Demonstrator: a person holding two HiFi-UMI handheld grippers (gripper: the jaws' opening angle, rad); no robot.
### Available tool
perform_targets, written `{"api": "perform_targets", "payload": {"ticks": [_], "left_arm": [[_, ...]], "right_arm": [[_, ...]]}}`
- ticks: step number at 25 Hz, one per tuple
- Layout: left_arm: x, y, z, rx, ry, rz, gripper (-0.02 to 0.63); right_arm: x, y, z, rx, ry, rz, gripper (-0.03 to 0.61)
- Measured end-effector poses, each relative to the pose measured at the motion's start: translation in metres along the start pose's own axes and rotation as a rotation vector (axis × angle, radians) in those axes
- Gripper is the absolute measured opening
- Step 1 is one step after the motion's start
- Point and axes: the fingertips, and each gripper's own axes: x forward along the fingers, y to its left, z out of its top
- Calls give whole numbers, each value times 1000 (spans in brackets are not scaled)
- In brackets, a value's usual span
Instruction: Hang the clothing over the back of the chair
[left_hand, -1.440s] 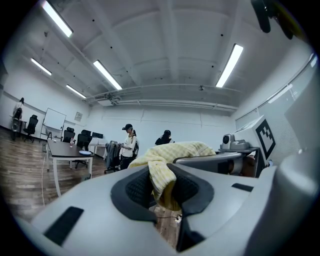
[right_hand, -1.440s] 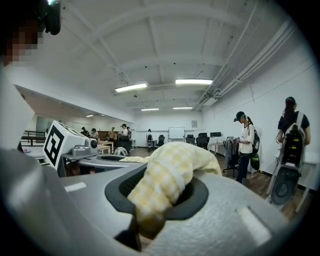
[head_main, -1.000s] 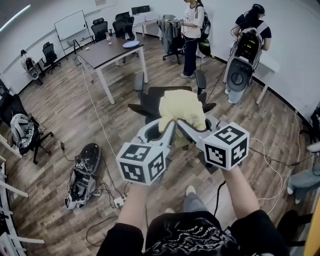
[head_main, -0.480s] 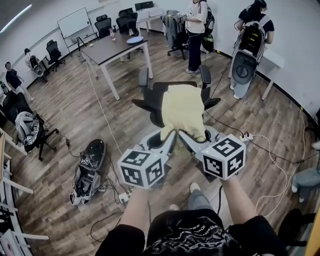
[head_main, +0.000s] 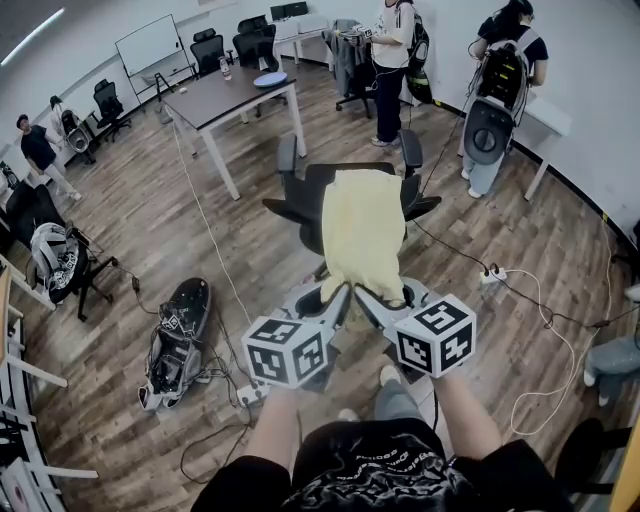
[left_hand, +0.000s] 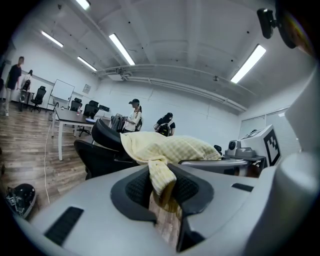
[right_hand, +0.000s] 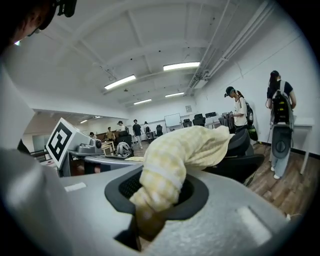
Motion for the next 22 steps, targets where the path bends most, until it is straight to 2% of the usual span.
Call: {"api": "perform_targets", "payload": {"ticks": [6, 22], "left_arm": [[5, 8, -24, -38, 44, 14, 75], [41, 36, -97, -93, 178, 125, 75]], "right_arm": [[4, -5, -26, 92, 16, 10, 88], [25, -44, -107, 250, 143, -66, 98]]}}
